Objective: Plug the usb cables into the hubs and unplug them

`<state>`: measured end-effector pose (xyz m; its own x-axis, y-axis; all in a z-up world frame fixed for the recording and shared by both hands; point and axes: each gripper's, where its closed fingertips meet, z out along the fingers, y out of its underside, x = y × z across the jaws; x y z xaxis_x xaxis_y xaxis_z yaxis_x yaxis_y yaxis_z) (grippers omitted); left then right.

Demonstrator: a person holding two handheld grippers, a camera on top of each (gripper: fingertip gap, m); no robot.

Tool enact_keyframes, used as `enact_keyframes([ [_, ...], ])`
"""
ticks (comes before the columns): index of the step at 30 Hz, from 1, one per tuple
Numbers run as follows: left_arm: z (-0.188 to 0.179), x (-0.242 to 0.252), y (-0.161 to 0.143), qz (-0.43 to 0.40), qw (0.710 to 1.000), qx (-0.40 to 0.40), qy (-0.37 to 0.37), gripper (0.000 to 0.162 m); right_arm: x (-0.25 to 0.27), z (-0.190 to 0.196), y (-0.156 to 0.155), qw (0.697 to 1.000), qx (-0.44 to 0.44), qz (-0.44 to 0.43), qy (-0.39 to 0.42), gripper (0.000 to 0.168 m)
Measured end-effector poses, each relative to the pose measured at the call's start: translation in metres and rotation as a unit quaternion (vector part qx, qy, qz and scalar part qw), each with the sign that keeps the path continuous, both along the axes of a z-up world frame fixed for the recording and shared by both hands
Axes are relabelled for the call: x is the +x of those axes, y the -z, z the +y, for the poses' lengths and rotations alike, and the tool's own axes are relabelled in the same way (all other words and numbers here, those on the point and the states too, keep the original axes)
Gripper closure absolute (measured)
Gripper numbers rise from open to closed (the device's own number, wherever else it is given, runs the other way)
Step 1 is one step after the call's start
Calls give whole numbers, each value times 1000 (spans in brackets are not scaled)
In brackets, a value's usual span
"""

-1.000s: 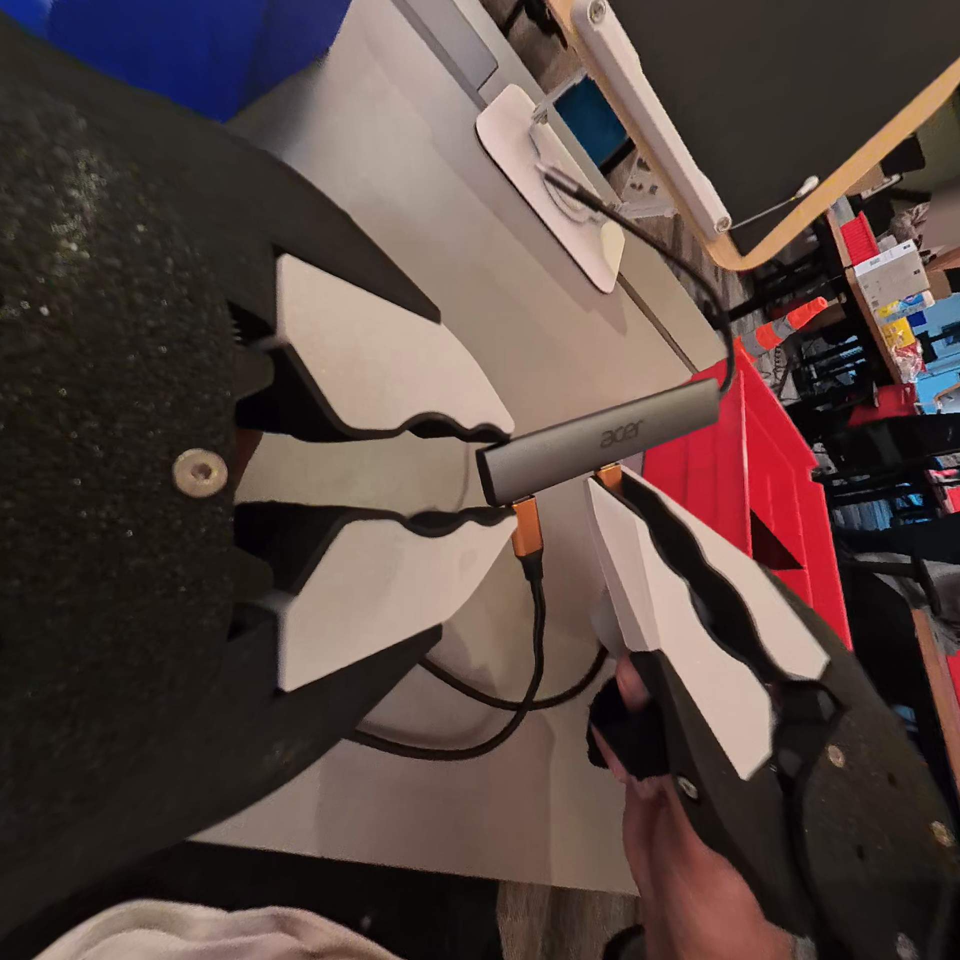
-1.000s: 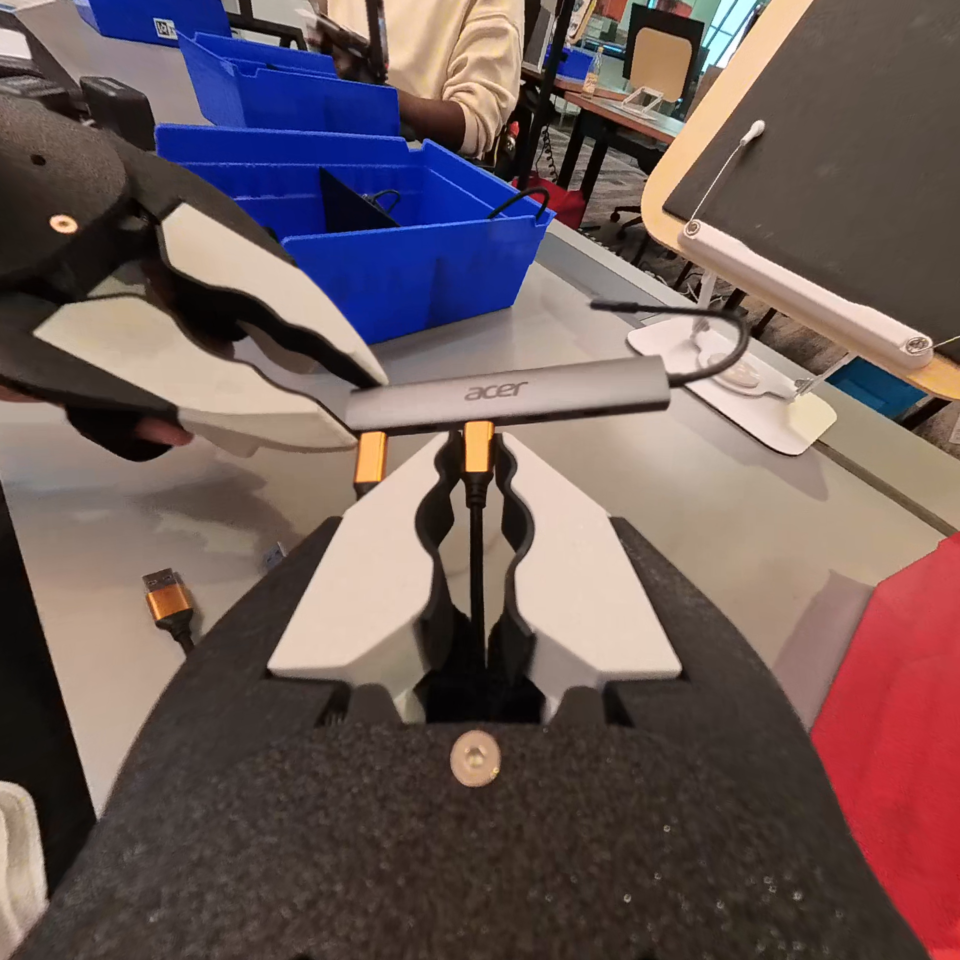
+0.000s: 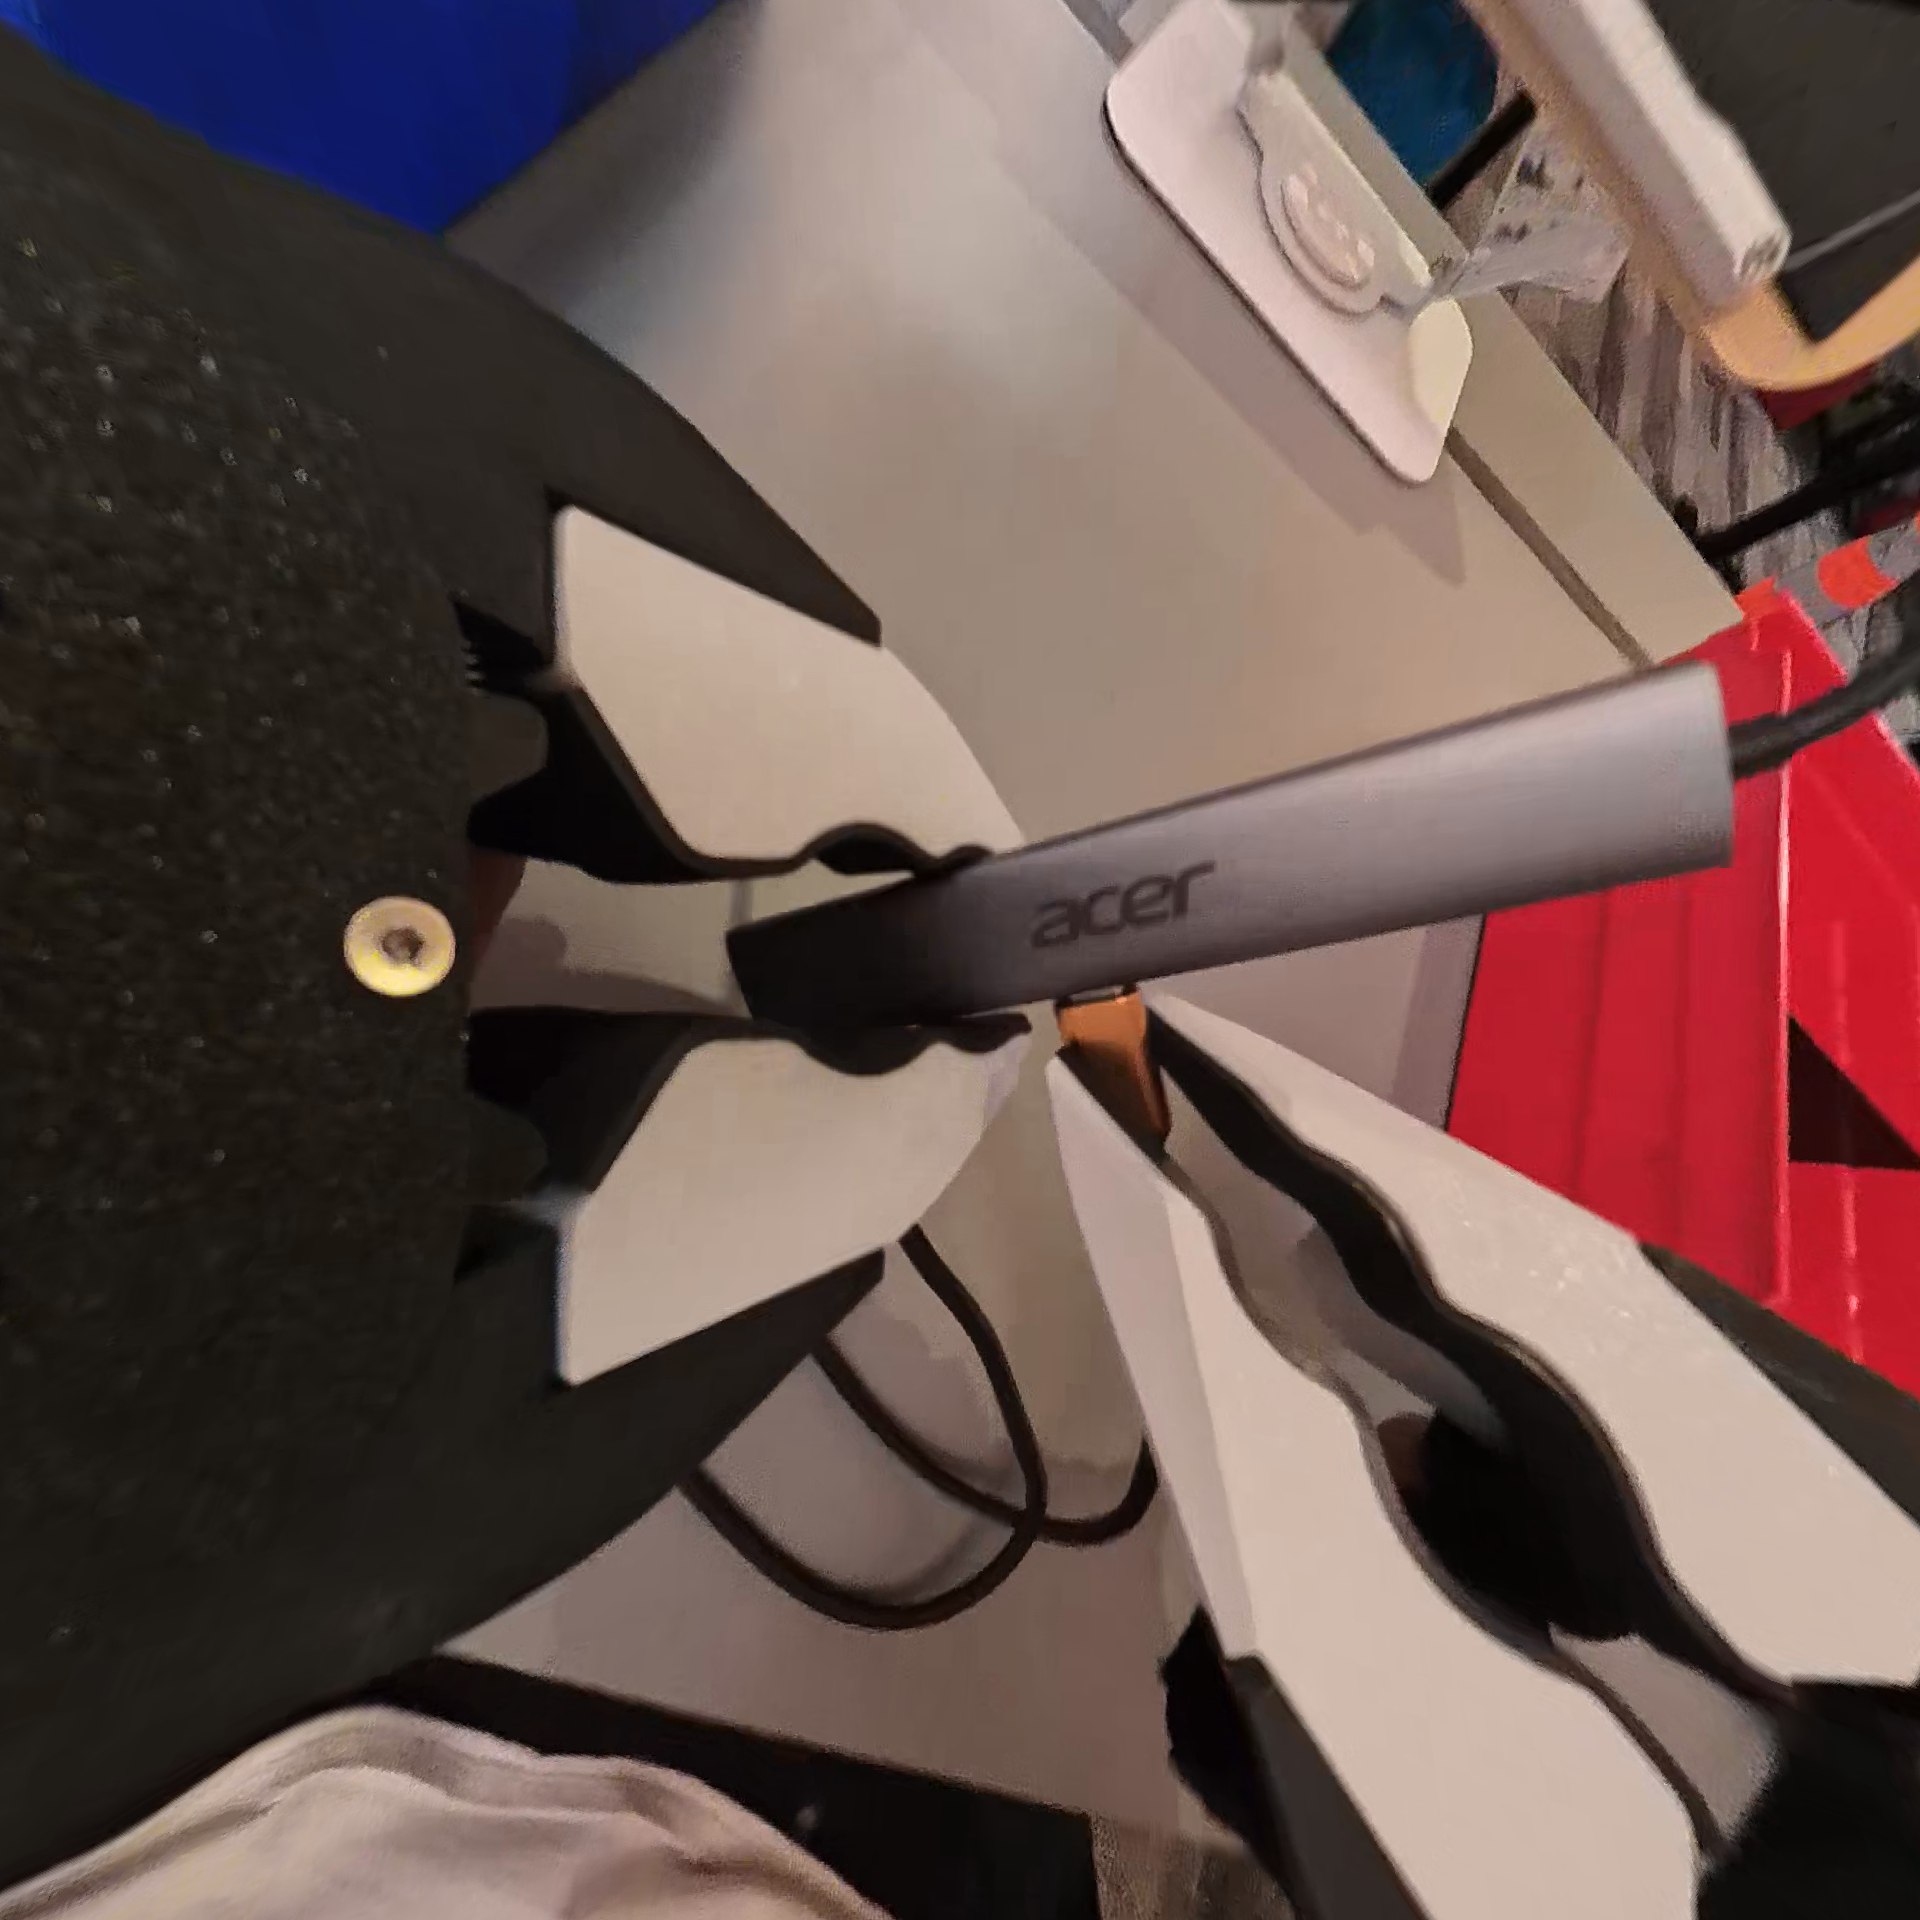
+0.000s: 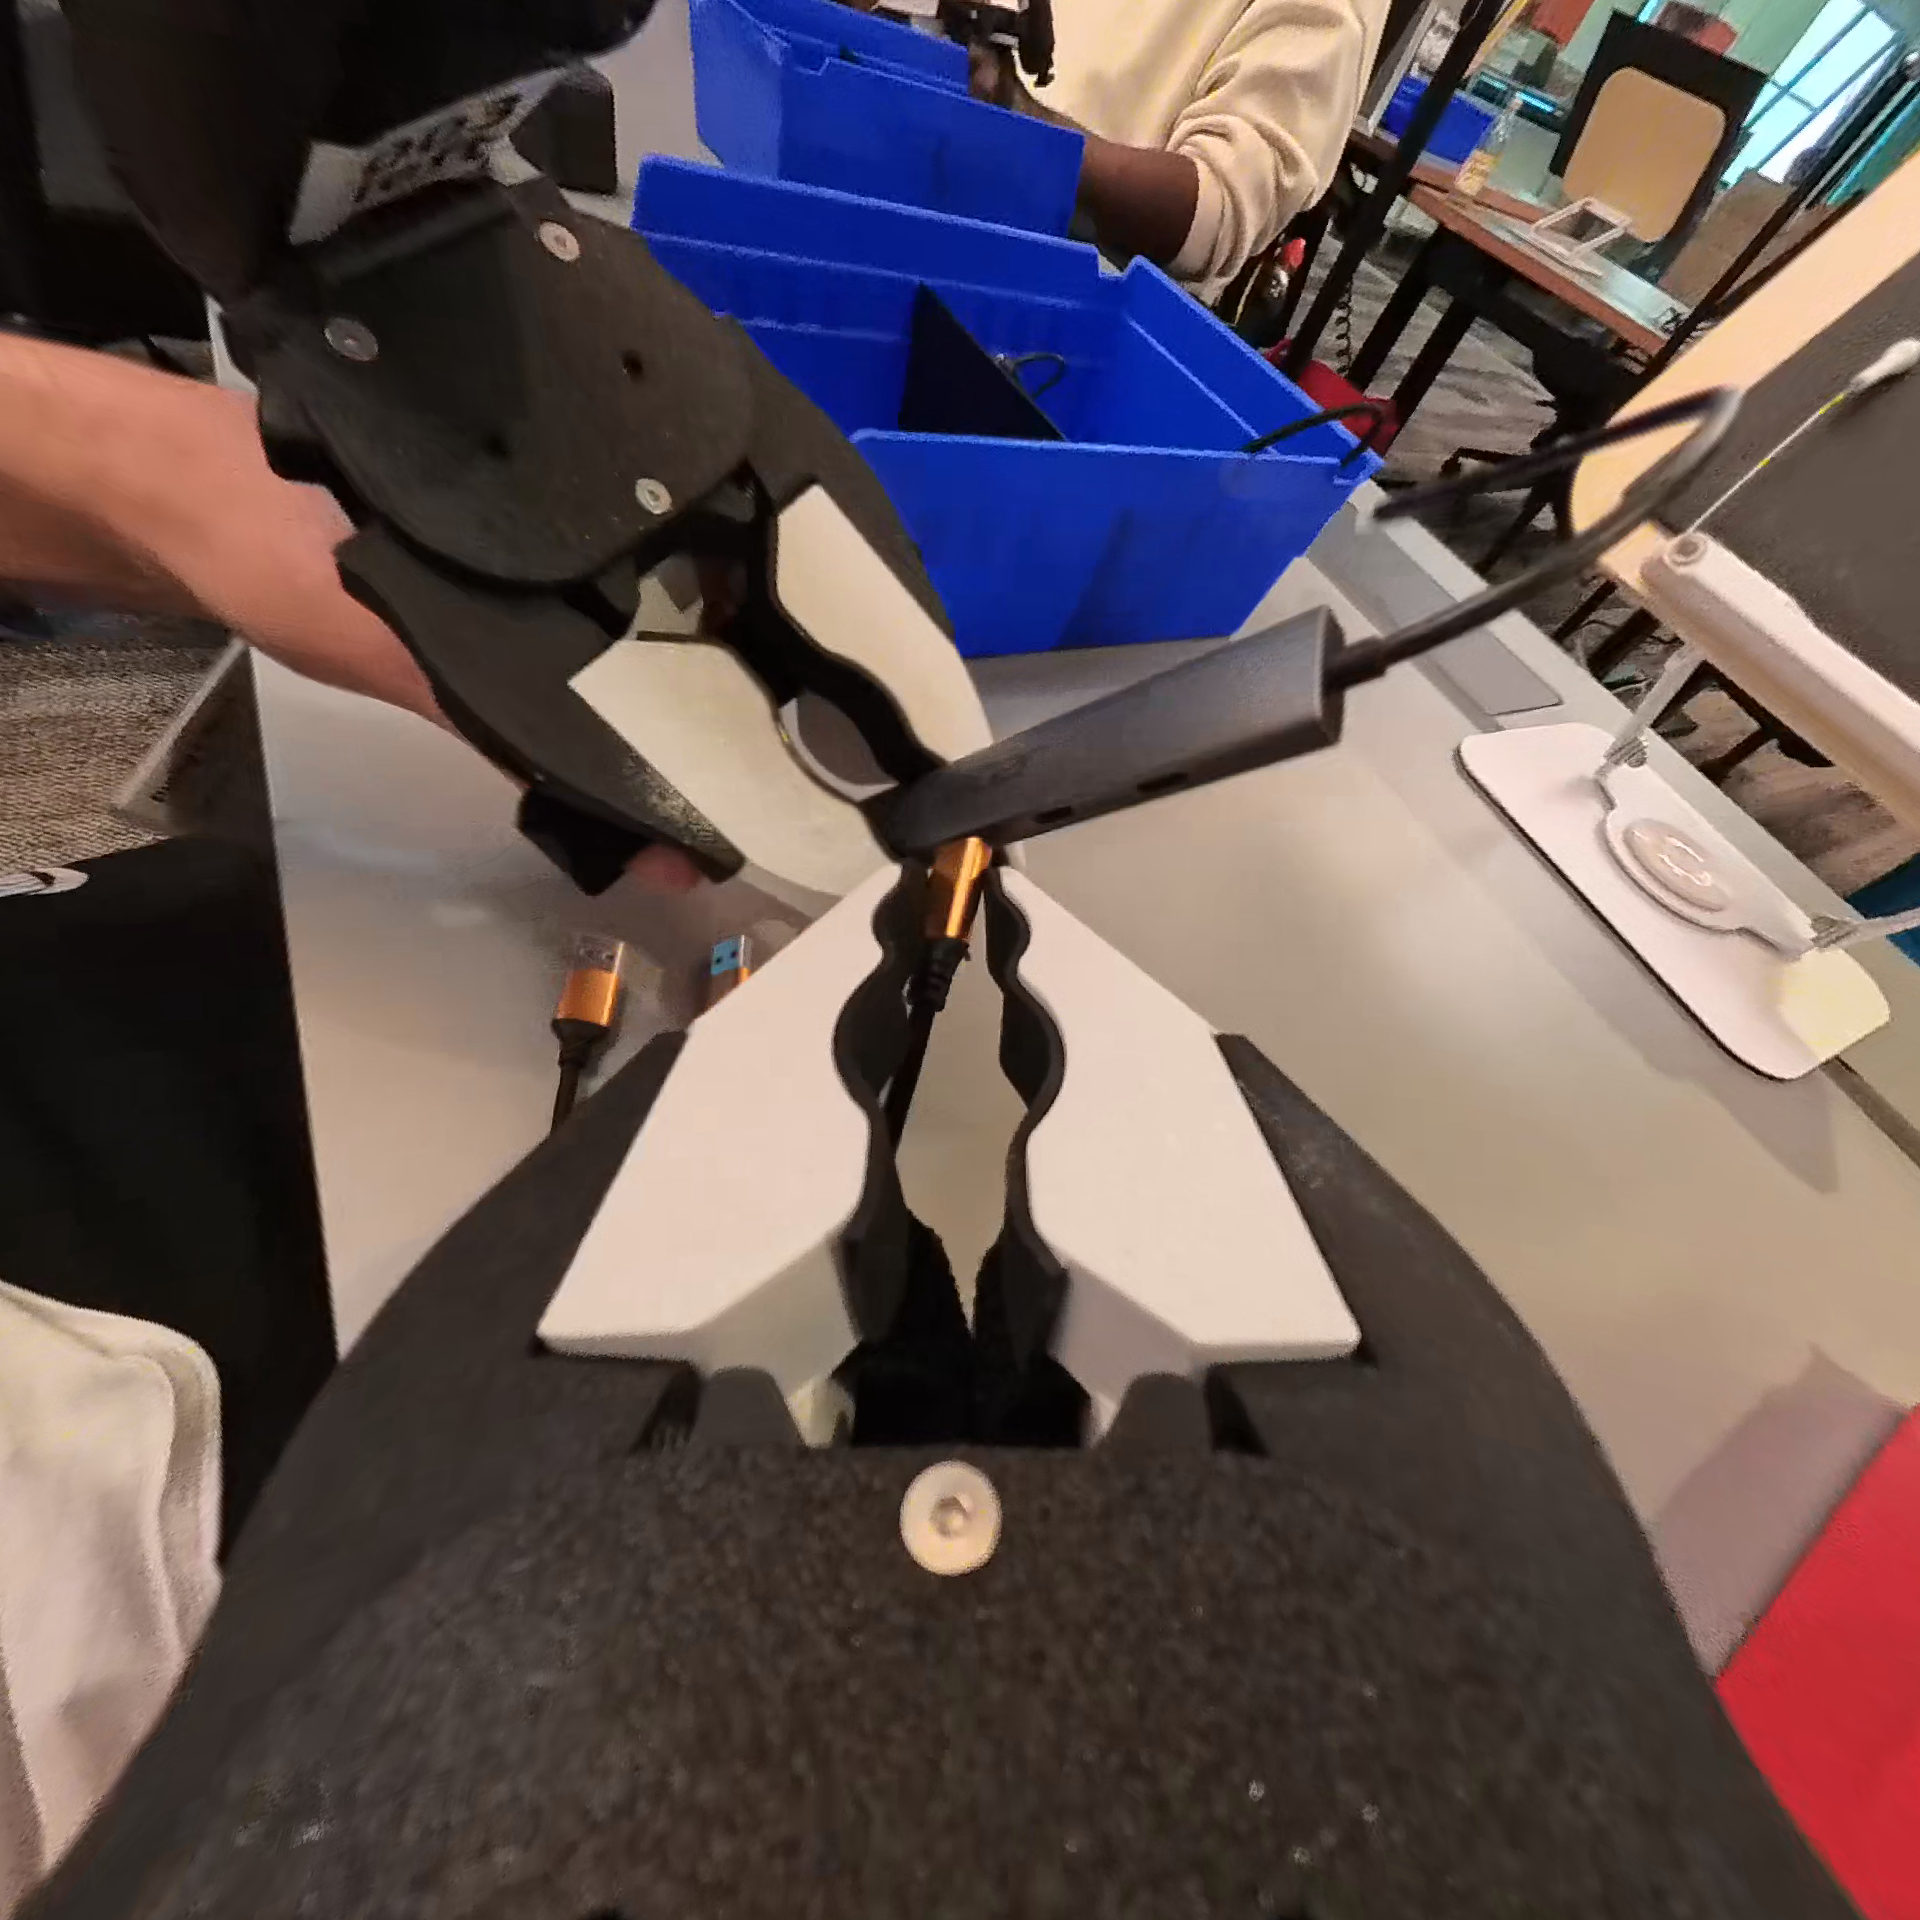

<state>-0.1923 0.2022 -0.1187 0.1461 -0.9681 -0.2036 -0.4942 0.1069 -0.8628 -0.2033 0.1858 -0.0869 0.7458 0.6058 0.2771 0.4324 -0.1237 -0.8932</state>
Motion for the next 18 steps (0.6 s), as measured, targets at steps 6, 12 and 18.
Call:
enact_keyframes([
  [6, 1, 0, -6, -26, 998, -55, -10, 143, -2, -1, -7, 993, -39, 110, -9, 158],
  [12, 2, 3, -19, -99, 982, -157, -23, 143, -6, 3, -13, 951, -116, 286, -17, 154],
  [18, 3, 5, -24, -119, 981, -148, -44, 143, -4, 8, -23, 927, -107, 360, 0, 161],
])
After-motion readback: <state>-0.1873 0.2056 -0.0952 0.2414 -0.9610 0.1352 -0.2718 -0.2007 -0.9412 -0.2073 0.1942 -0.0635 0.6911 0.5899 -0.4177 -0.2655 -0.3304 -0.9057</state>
